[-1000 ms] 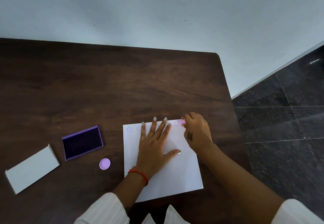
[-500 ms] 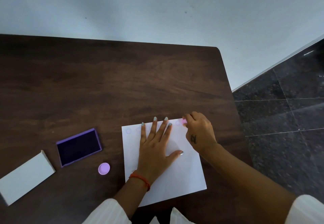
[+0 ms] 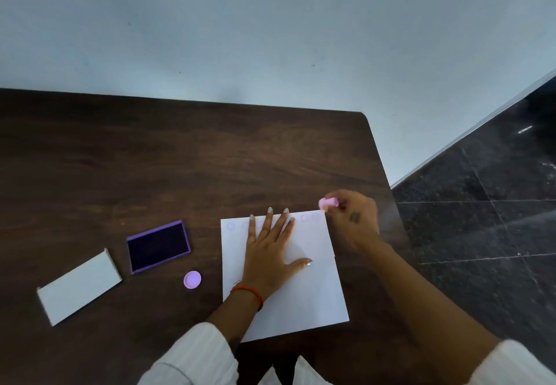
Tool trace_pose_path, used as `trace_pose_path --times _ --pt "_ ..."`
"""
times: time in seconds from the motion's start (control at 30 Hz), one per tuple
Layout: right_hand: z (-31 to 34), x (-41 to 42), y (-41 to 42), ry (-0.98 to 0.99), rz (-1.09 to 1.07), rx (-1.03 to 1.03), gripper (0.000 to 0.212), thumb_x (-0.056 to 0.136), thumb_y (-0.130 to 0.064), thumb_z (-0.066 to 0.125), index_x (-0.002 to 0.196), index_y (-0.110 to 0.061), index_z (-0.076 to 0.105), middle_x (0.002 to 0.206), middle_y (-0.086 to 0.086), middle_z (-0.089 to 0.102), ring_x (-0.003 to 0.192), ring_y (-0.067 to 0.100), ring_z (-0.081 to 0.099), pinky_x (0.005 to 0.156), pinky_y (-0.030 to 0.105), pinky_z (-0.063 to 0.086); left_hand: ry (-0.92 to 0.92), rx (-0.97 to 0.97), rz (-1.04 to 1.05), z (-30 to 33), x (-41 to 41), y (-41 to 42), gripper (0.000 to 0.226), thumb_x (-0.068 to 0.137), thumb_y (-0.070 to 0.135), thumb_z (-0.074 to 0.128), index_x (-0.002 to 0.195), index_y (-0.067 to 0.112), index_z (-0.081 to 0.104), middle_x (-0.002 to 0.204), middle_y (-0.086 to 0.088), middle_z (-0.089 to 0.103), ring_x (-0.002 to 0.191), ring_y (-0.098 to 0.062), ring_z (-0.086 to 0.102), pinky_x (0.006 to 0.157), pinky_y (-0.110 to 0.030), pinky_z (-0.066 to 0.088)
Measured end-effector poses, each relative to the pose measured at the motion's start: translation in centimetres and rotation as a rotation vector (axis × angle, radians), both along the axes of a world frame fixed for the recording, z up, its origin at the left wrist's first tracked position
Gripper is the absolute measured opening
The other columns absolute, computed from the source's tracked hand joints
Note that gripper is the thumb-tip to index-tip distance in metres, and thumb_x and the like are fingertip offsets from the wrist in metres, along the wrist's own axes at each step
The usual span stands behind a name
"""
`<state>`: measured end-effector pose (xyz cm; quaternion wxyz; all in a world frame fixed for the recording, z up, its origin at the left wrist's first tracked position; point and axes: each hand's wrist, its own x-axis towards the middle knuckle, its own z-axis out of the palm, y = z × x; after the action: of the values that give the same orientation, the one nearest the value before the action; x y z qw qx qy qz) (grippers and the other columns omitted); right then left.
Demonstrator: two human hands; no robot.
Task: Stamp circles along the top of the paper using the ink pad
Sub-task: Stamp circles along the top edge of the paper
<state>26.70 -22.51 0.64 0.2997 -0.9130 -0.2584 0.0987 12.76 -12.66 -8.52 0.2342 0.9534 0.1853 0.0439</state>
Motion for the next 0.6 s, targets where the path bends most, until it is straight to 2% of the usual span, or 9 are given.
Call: trace_pose_path --times 0.07,0.1,0.17,0.23,0.3,0.43,0.53,0.6 --pt "1.1 -0.3 -1.3 0.102 -0.193 0.232 0.013 0.079 -0.021 0.070 0.089 -0.013 0.070 0.081 0.001 0.070 0.076 0.013 0.066 0.069 0.022 0.054 -0.003 0.004 0.001 -0.1 0.0 0.0 0.084 0.075 0.074 0.035 0.142 0.028 0.014 0.155 0.004 0.011 0.143 -0.021 0.000 0.112 -0.046 -0.019" --pt "1.4 -0.5 -2.0 0.217 -0.271 0.348 0.014 0.079 -0.017 0.070 0.093 -0.013 0.069 0.083 0.001 0.070 0.077 0.014 0.067 0.068 0.020 0.056 -0.003 0.004 0.001 -0.1 0.0 0.0 0.084 0.075 0.073 0.035 0.142 0.028 0.013 0.155 0.004 0.010 0.143 -0.021 -0.001 0.111 -0.045 -0.019" --pt "1.8 -1.3 -3.2 0.569 -0.418 0.628 0.019 0.081 -0.007 0.065 0.100 -0.005 0.065 0.087 0.004 0.068 0.078 0.015 0.067 0.066 0.017 0.058 -0.011 -0.002 0.002 -0.1 -0.1 0.0 0.085 0.075 0.073 0.036 0.142 0.028 0.010 0.155 0.003 0.009 0.143 -0.021 -0.003 0.111 -0.045 -0.019" --pt "1.9 -2.4 -4.2 0.852 -0.520 0.839 0.019 0.084 -0.004 0.059 0.102 0.001 0.063 0.091 0.008 0.067 0.082 0.017 0.066 0.070 0.020 0.059 -0.020 -0.019 0.009 0.2 -0.1 0.1 0.085 0.075 0.073 0.035 0.142 0.028 0.007 0.155 0.003 0.007 0.143 -0.022 -0.004 0.111 -0.044 -0.019" --pt "1.7 -3.8 -4.8 1.005 -0.567 0.932 0.014 0.085 -0.004 0.058 0.096 -0.002 0.066 0.092 0.010 0.068 0.085 0.018 0.066 0.073 0.023 0.059 -0.040 -0.032 0.018 0.9 -0.2 0.4 0.085 0.075 0.073 0.033 0.142 0.028 0.008 0.155 0.003 0.006 0.143 -0.022 -0.004 0.111 -0.043 -0.018" --pt "1.3 -6.4 -5.3 1.210 -0.563 1.012 0.010 0.072 -0.011 0.066 0.075 -0.009 0.075 0.078 0.007 0.076 0.074 0.015 0.072 0.063 0.024 0.060 -0.131 -0.055 0.047 2.3 -1.4 1.3 0.081 0.076 0.072 0.035 0.141 0.028 0.017 0.154 0.003 0.013 0.143 -0.021 0.001 0.114 -0.043 -0.010" --pt "0.8 -8.1 -4.8 1.319 -0.531 1.020 0.017 0.068 -0.014 0.069 0.082 -0.007 0.074 0.085 0.009 0.076 0.079 0.016 0.072 0.074 0.027 0.059 -0.183 -0.098 0.106 3.4 -3.4 2.4 0.076 0.078 0.066 0.044 0.140 0.026 0.023 0.153 0.003 0.018 0.143 -0.020 0.005 0.115 -0.044 -0.004" --pt "0.4 -9.1 -4.2 1.342 -0.536 1.039 0.013 0.072 -0.010 0.066 0.081 -0.005 0.074 0.086 0.009 0.075 0.079 0.015 0.071 0.075 0.026 0.059 -0.179 -0.102 0.150 3.9 -5.3 3.2 0.074 0.078 0.062 0.048 0.139 0.026 0.026 0.152 0.003 0.023 0.143 -0.021 0.010 0.115 -0.044 -0.002"
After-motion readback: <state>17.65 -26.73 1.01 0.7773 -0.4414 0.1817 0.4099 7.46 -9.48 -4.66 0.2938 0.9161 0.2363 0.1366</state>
